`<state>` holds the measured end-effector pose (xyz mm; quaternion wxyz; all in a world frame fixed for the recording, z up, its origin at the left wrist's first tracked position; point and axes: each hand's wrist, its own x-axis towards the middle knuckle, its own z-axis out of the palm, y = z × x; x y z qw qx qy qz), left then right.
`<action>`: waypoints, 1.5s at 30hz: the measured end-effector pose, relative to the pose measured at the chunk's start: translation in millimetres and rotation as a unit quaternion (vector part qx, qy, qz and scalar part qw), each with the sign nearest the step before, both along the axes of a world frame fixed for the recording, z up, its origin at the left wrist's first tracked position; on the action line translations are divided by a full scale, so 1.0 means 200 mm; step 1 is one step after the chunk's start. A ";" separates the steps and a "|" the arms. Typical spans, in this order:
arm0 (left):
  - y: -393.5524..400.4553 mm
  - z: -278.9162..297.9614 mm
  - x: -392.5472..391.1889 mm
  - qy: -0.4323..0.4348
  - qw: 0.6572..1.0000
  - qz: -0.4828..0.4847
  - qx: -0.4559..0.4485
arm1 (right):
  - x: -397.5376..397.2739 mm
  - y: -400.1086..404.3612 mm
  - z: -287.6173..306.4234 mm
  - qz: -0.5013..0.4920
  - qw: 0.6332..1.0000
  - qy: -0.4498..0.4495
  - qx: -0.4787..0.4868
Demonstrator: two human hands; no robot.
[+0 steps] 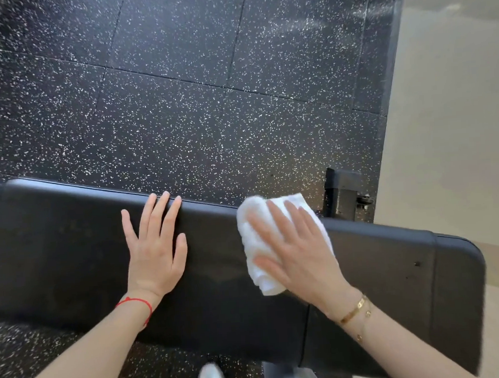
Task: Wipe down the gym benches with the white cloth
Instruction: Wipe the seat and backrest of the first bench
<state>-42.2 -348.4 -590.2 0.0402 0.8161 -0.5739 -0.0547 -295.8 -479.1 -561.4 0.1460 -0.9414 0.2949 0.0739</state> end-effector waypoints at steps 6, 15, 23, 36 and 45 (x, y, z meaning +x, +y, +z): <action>0.01 0.00 0.00 0.000 1.000 -0.001 -0.016 | -0.05 0.20 -0.04 0.037 0.999 -0.025 -0.002; 0.03 -0.01 -0.03 0.000 0.999 -0.007 -0.046 | 0.11 0.26 -0.12 -0.059 0.996 -0.035 -0.055; 0.02 -0.02 -0.31 0.024 0.994 -0.015 -0.110 | -0.21 0.48 -0.13 -0.135 0.985 -0.016 -0.106; 0.16 -0.09 -0.76 0.040 0.993 -0.042 -0.099 | -0.58 0.58 -0.12 -0.163 0.979 -0.014 -0.118; 0.26 -0.10 -0.86 0.044 0.989 -0.044 -0.132 | -0.82 0.48 -0.10 -0.320 0.933 0.036 -0.162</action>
